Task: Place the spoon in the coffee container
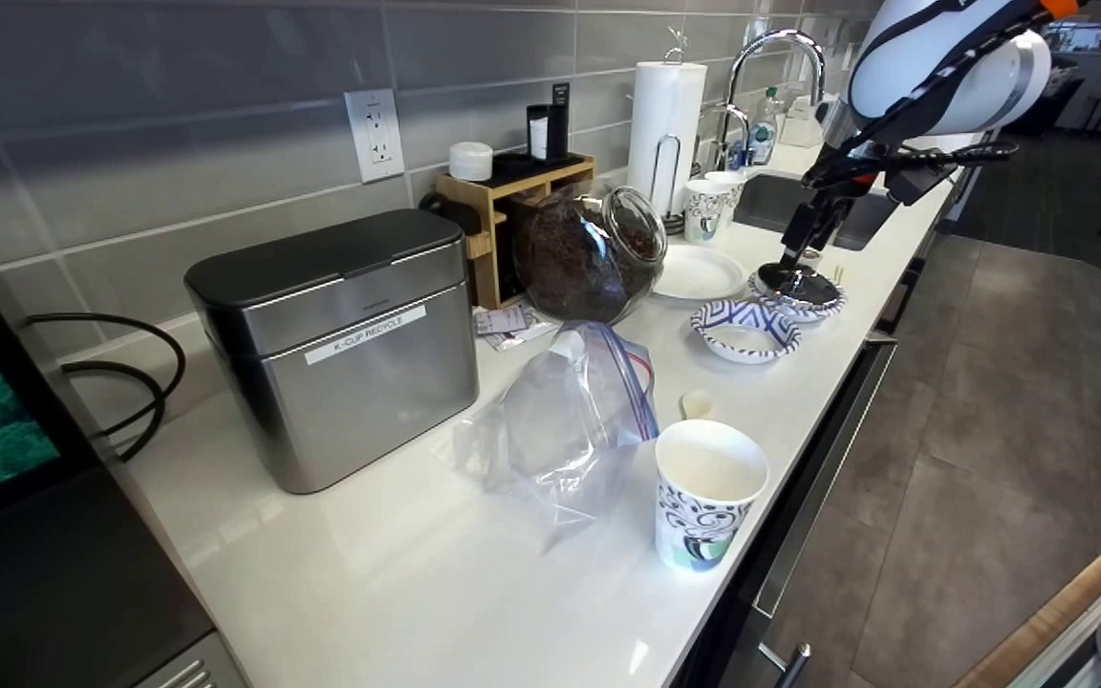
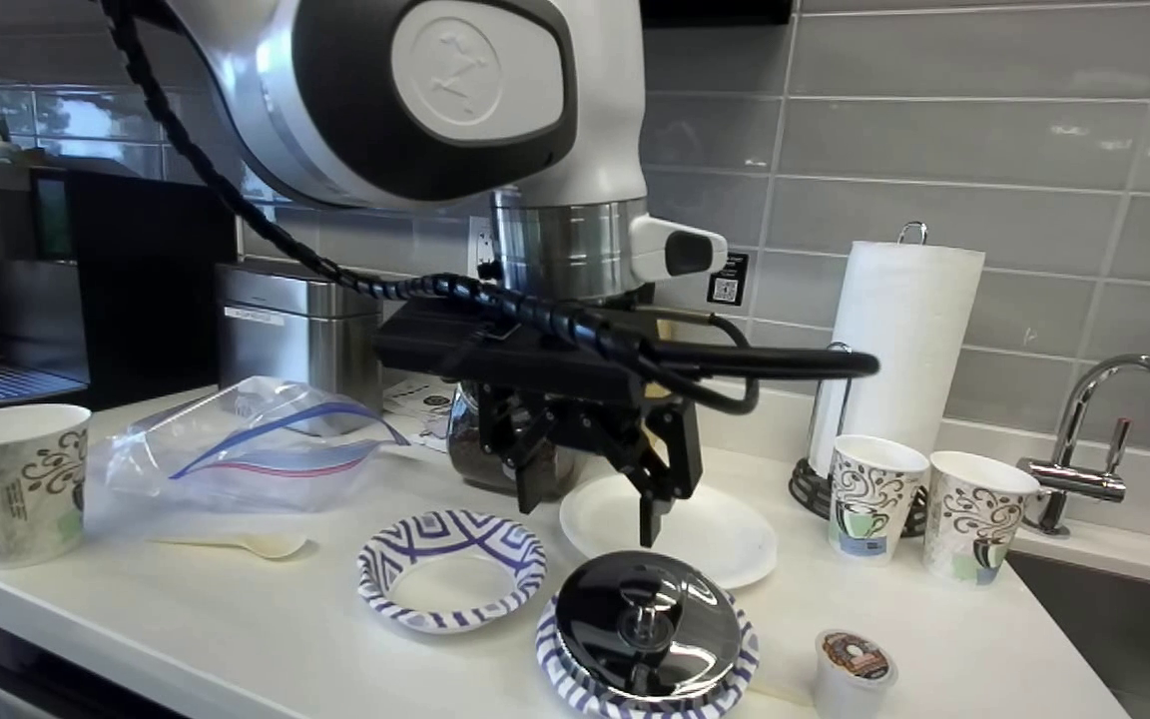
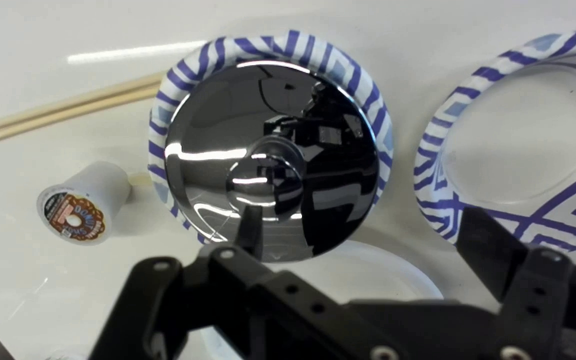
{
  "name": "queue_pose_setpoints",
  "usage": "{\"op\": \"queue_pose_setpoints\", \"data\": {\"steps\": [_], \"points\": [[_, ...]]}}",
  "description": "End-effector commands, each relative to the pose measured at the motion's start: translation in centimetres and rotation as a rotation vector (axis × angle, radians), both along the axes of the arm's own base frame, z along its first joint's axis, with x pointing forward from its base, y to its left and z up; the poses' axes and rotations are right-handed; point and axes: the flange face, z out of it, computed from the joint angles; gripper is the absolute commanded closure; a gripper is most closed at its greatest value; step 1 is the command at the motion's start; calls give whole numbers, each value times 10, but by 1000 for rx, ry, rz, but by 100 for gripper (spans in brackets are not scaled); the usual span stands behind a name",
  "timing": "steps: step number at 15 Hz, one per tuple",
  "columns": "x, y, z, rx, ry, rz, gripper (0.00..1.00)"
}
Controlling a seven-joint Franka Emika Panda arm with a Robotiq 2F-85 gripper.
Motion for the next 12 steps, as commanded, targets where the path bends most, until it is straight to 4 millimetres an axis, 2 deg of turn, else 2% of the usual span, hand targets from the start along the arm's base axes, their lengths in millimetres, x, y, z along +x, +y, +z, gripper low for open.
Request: {"op": "queue_pose_setpoints", "data": {"steps": [1,6,12], "points": [[8,-18,-14,38,69,11,0],[13,-38,-18,37,60,12,0],[19,-47,-29,74,47,37,0]]}}
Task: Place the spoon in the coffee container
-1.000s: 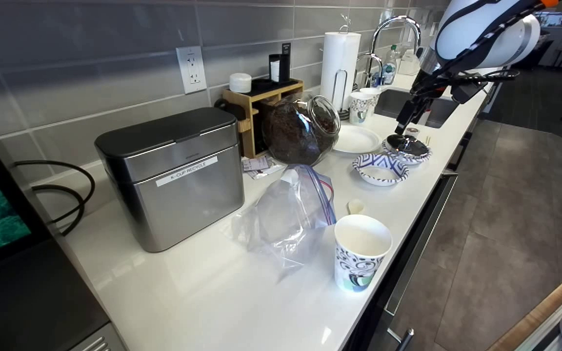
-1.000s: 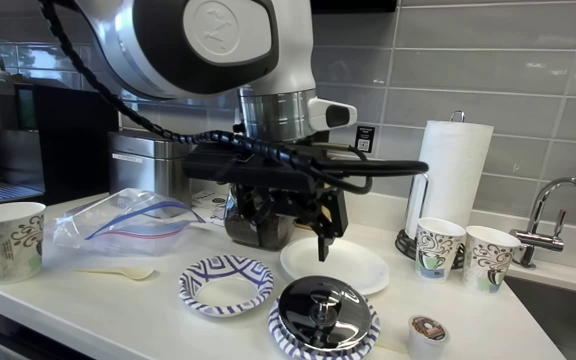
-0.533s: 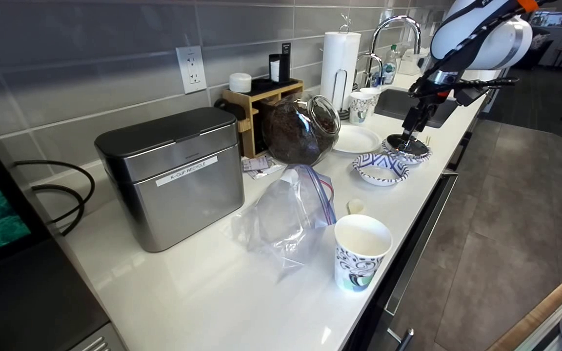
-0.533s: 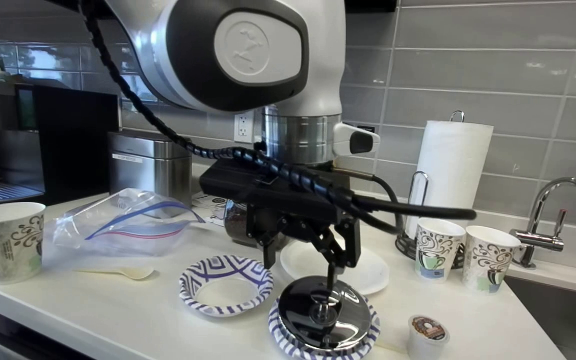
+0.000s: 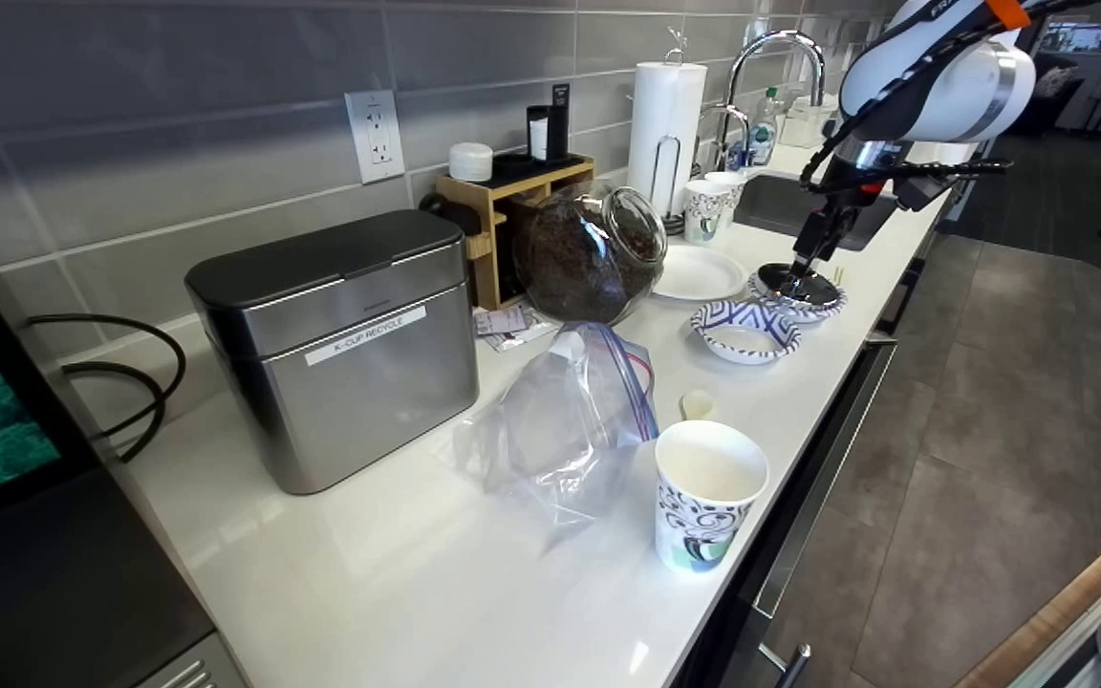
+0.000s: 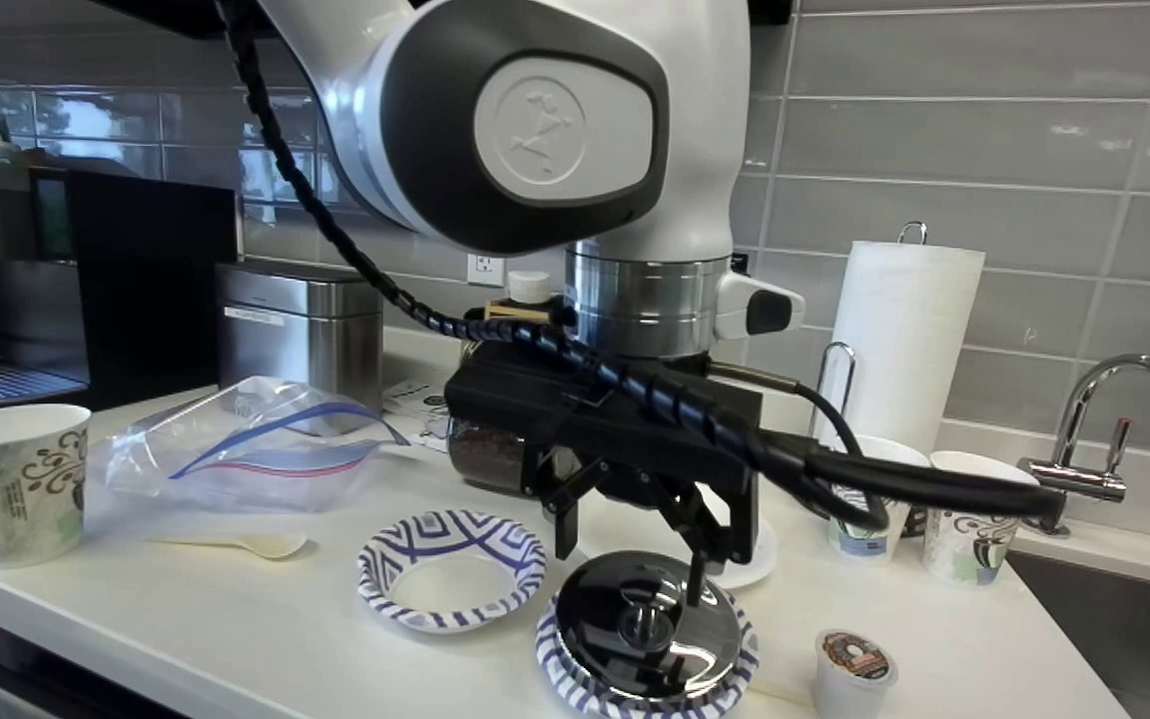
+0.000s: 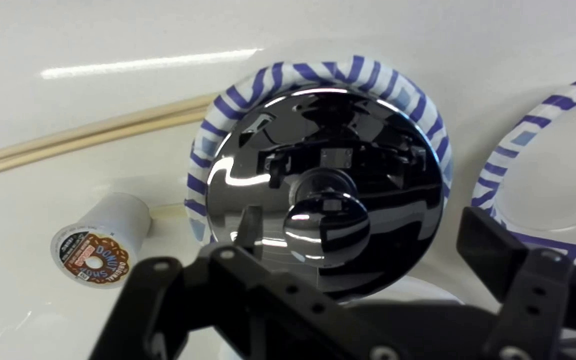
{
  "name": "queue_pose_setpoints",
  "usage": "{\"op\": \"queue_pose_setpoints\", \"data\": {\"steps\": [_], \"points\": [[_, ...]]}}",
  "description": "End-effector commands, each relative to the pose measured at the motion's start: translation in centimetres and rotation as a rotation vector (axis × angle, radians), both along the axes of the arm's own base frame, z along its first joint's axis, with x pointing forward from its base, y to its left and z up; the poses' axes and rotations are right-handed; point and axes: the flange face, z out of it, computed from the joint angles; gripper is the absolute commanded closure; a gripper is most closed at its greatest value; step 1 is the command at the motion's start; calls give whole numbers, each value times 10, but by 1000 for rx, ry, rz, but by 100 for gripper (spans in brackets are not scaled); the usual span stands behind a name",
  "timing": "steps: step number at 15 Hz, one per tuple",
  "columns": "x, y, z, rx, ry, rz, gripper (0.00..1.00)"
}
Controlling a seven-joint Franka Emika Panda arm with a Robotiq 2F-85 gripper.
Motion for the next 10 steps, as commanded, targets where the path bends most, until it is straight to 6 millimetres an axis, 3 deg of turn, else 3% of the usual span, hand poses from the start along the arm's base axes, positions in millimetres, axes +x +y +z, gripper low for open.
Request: {"op": "queue_pose_setpoints", "data": {"steps": [1,5,7,8,10], "points": [[7,-6,-9,26,-3,17,0],[10,-12,-14,29,5,18,0],[9,-15,-16,27,14,21,6],[9,-17,-16,24,14,20,22],[9,-22,-17,21,11,14,37]]}}
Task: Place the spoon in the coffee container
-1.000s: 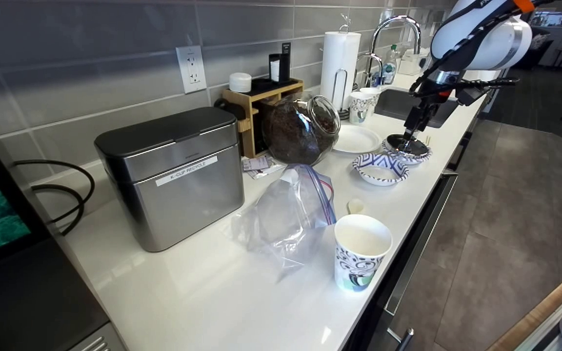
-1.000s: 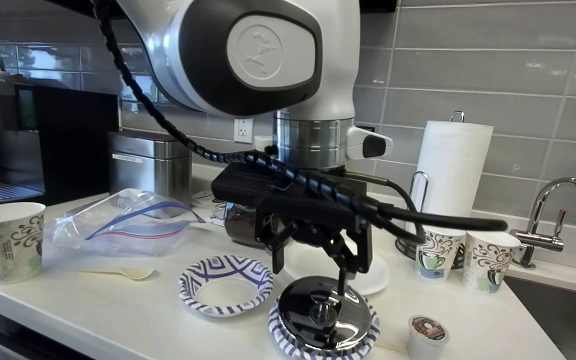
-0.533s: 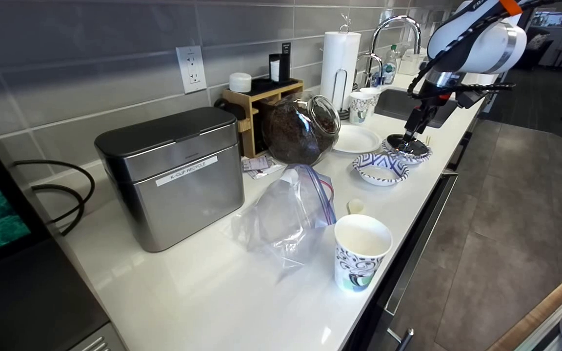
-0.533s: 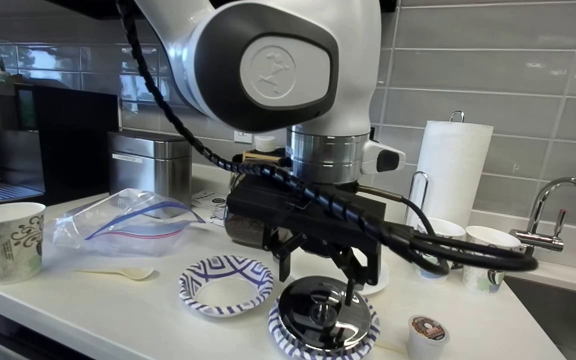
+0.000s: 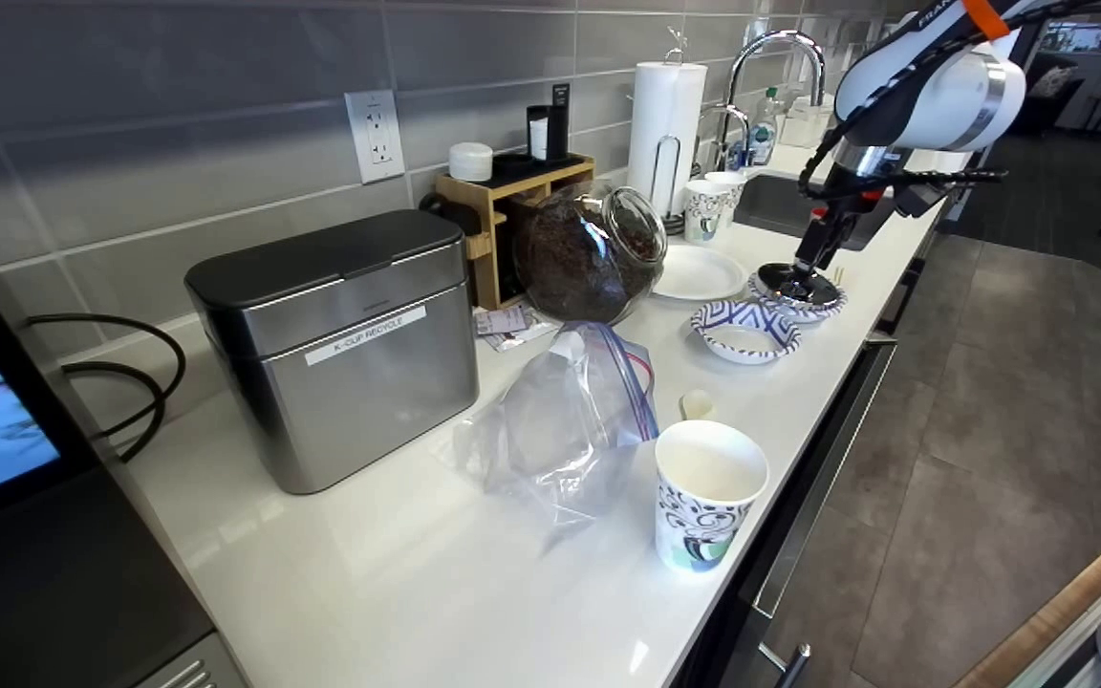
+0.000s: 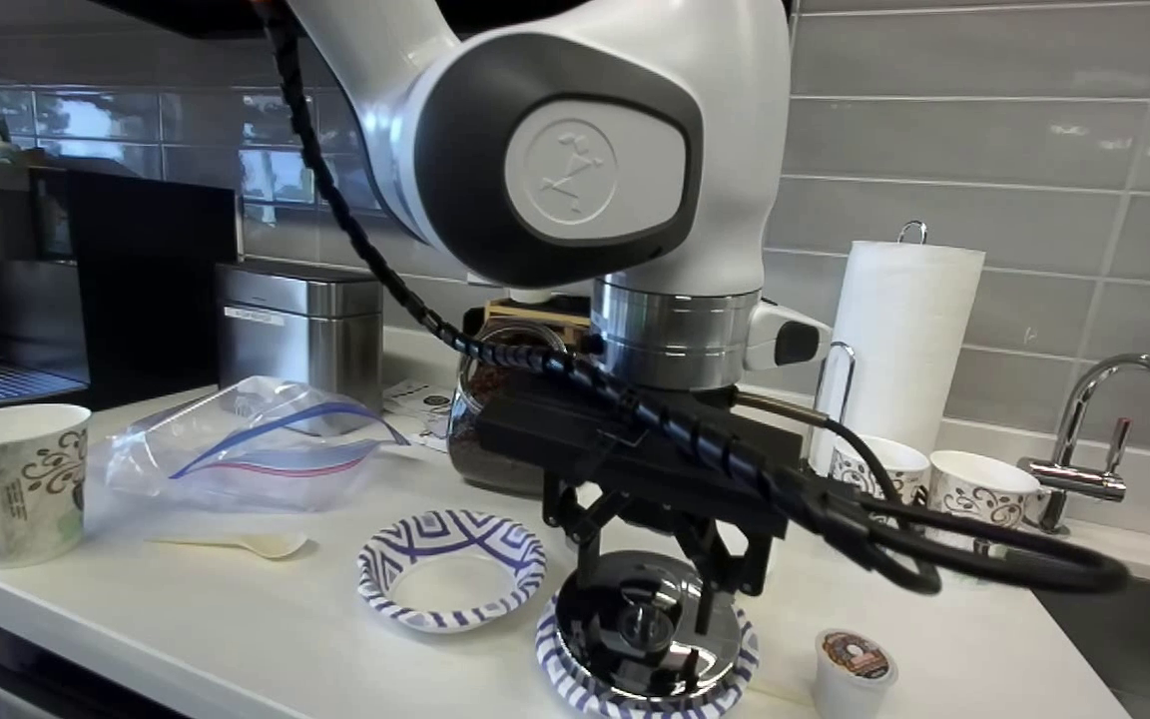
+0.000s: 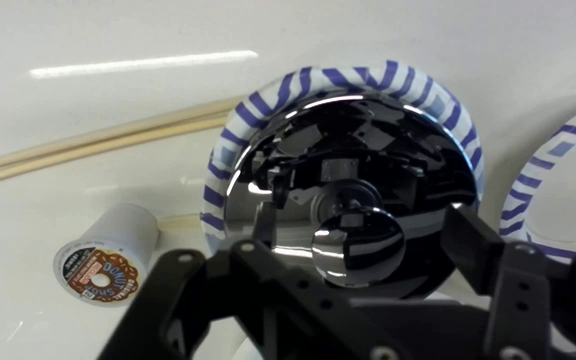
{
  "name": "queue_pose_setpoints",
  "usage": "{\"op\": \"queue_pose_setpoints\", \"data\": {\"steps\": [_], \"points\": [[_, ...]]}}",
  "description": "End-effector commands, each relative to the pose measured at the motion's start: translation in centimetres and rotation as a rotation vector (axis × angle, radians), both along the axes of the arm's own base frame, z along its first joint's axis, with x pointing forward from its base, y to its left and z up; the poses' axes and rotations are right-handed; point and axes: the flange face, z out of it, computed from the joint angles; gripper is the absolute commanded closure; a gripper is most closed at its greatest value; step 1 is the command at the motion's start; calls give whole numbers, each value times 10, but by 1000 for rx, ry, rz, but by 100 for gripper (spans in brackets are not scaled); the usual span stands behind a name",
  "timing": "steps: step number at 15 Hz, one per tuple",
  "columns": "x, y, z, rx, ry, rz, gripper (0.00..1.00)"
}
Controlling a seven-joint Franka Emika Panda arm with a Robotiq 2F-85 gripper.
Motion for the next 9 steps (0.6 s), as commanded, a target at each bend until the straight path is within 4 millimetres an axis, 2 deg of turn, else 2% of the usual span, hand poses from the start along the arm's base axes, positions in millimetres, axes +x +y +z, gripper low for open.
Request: {"op": "queue_pose_setpoints", "data": {"steps": [1,2,3,6,8,9], "points": [[3,-8,-4,4,-1,0,42],[4,-10,-4,2,-3,-3,13],[4,-12,-4,4,-4,-5,12],[5,-13,-2,14,-12,-9,0],[6,-12,-2,21,-13,-4,0],[7,-11,-2,22,-14,-2,20]]}}
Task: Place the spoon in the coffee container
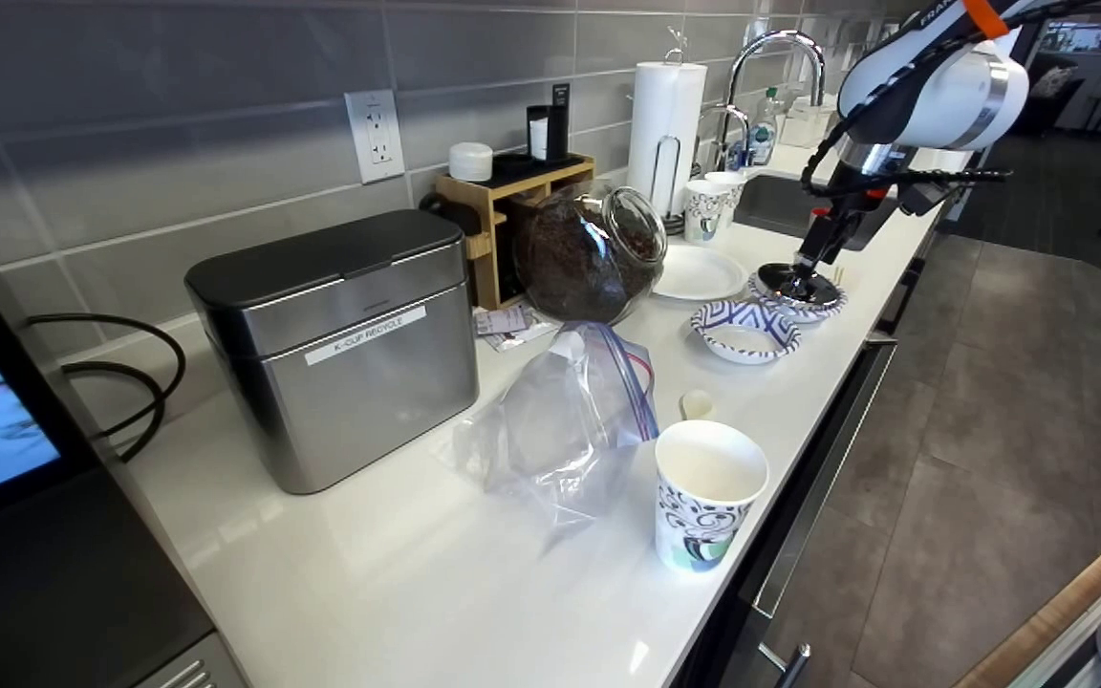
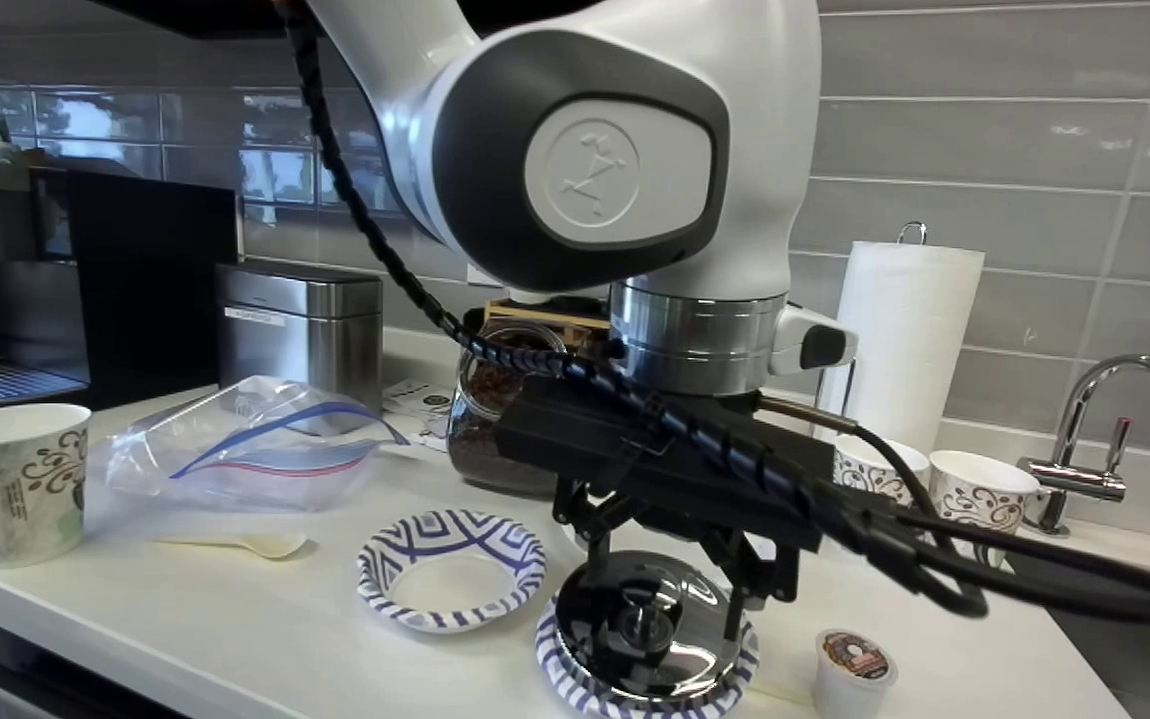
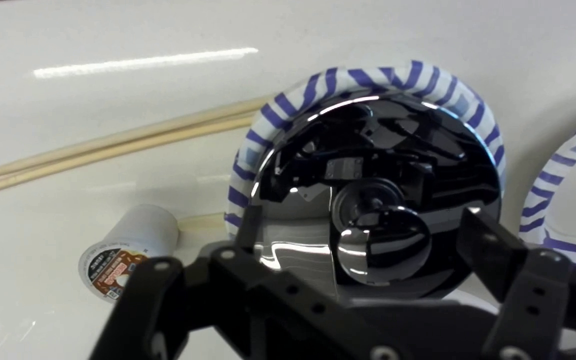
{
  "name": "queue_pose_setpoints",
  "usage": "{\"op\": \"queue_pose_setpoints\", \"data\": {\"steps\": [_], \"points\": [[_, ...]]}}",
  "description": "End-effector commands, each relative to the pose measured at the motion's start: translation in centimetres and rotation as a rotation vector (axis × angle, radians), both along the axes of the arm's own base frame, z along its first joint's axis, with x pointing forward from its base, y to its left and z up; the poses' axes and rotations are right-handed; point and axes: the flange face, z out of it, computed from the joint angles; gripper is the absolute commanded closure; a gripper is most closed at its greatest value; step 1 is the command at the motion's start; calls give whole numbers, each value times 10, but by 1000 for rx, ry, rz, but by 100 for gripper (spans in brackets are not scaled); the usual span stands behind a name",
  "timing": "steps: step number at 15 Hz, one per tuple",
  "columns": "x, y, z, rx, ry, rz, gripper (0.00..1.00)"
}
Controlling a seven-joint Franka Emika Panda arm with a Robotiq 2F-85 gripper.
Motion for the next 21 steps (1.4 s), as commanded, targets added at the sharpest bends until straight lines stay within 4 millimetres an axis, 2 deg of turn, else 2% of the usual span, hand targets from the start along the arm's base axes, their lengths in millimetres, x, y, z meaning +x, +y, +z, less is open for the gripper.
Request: {"op": "queue_pose_setpoints", "data": {"steps": [1,2,7,9,12,14,21], "points": [[5,1,-3,20,-7,11,25],[6,2,-3,23,-8,12,28],[10,14,-5,31,-10,44,68],[12,18,-5,30,-12,54,79],[12,22,-2,26,-18,69,79],[10,22,8,37,-27,75,79],[2,31,62,62,-151,125,79]]}}
